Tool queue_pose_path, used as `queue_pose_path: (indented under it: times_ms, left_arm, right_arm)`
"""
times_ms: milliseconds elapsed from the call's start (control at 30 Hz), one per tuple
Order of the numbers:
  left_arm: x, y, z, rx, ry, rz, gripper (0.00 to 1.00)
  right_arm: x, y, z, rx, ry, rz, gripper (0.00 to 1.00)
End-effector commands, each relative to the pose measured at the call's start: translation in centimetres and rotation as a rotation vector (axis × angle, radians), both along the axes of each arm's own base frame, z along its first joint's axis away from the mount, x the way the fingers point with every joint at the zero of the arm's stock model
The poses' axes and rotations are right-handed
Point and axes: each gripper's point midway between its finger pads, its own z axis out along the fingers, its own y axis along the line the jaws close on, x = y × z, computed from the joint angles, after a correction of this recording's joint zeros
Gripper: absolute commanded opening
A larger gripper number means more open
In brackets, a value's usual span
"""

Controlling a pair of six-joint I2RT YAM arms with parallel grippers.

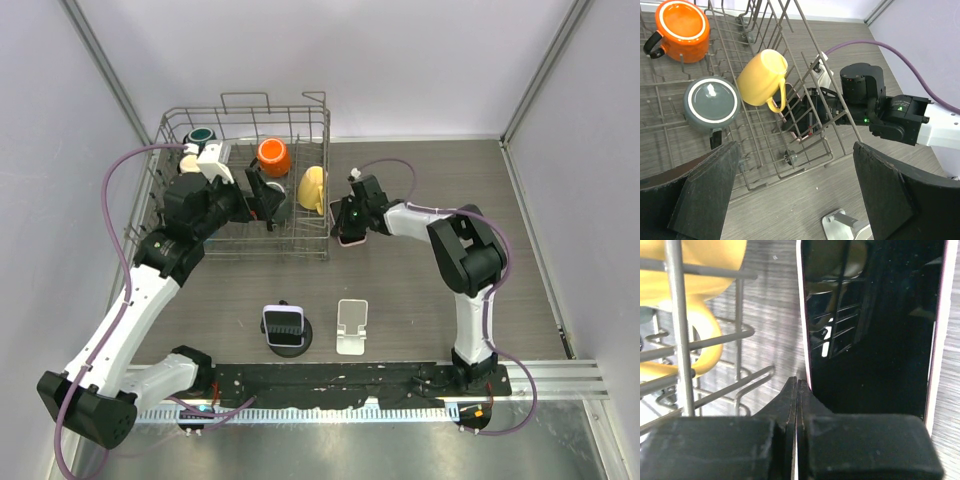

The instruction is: Place the phone on the phone stand

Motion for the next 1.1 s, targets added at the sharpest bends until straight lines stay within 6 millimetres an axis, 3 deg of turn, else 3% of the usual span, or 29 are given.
queue_pose_path:
  times_ms: [0, 133, 233, 267, 333, 400, 500, 567, 600, 667, 700, 800, 833, 1067]
  left_arm:
    - [0.2, 0.0, 1.4, -0.006, -0.052, -0.003, 1.00]
    - [0.1, 0.1, 1.6, -0.009, -0.055, -0.004, 1.00]
    - [0.0, 0.0, 1.7, -0.010, -0.055, -0.005, 1.00]
    - [0.0, 0.1, 1.7, -0.010, -0.057, -0.005, 1.00]
    - [0.0, 0.0, 1.7, -0.012, -0.058, -0.008, 1.00]
    - [0.0, -0.1, 1.7, -0.014, -0.057, -0.012, 1.00]
    - [-0.1, -0.2, 1.7, -0.020, -0.053, -0.017, 1.00]
    - [-0.1, -0.4, 1.8, -0.026, -0.054, -0.026, 1.00]
    - [-0.1, -0.3, 1.7, -0.024, -0.053, -0.023, 1.00]
    - [-0.1, -0.3, 1.6, -0.022, -0.050, -0.023, 1.00]
    - [-0.1, -0.2, 1.8, -0.024, -0.055, -0.021, 1.00]
    - [-0.1, -0.2, 1.7, -0.023, -0.053, -0.021, 1.00]
    - [-0.1, -0.3, 1.6, -0.022, -0.053, -0.025, 1.00]
    - [0.0, -0.5, 1.4, -0.024, -0.045, -0.030, 1.00]
  right_arm:
    - [1.9, -6.5, 0.5, -0.309, -0.087, -0.126, 0.01]
    - [2.4, -8.8, 3.0, -0.400, -0.169, -0.144, 0.01]
    - [2.4, -8.1, 5.5, -0.373, -0.223, -0.082, 0.08]
    - [2.2, -7.6, 6.3, -0.366, -0.259, -0.012, 0.13]
    - [1.8, -6.6, 7.7, -0.312, -0.304, 0.067, 0.34]
    - [2.3, -7.2, 9.7, -0.314, -0.362, 0.084, 0.62]
    - [4.5, -9.3, 10.7, -0.258, -0.358, 0.039, 0.74]
    - [6.7, -10.8, 12.2, -0.147, -0.348, 0.015, 0.75]
    - [7.3, -11.0, 11.1, -0.110, -0.298, 0.005, 0.75]
    - [8.5, -10.5, 12.3, -0.004, -0.309, 0.038, 0.75]
    - [9.1, -10.9, 11.2, 0.013, -0.289, 0.032, 0.77]
    - [10.4, -10.3, 10.9, 0.061, -0.277, 0.052, 0.80]
    - [10.9, -10.0, 9.7, 0.070, -0.257, 0.060, 0.81]
    - [10.6, -8.6, 6.0, 0.145, -0.203, 0.108, 0.81]
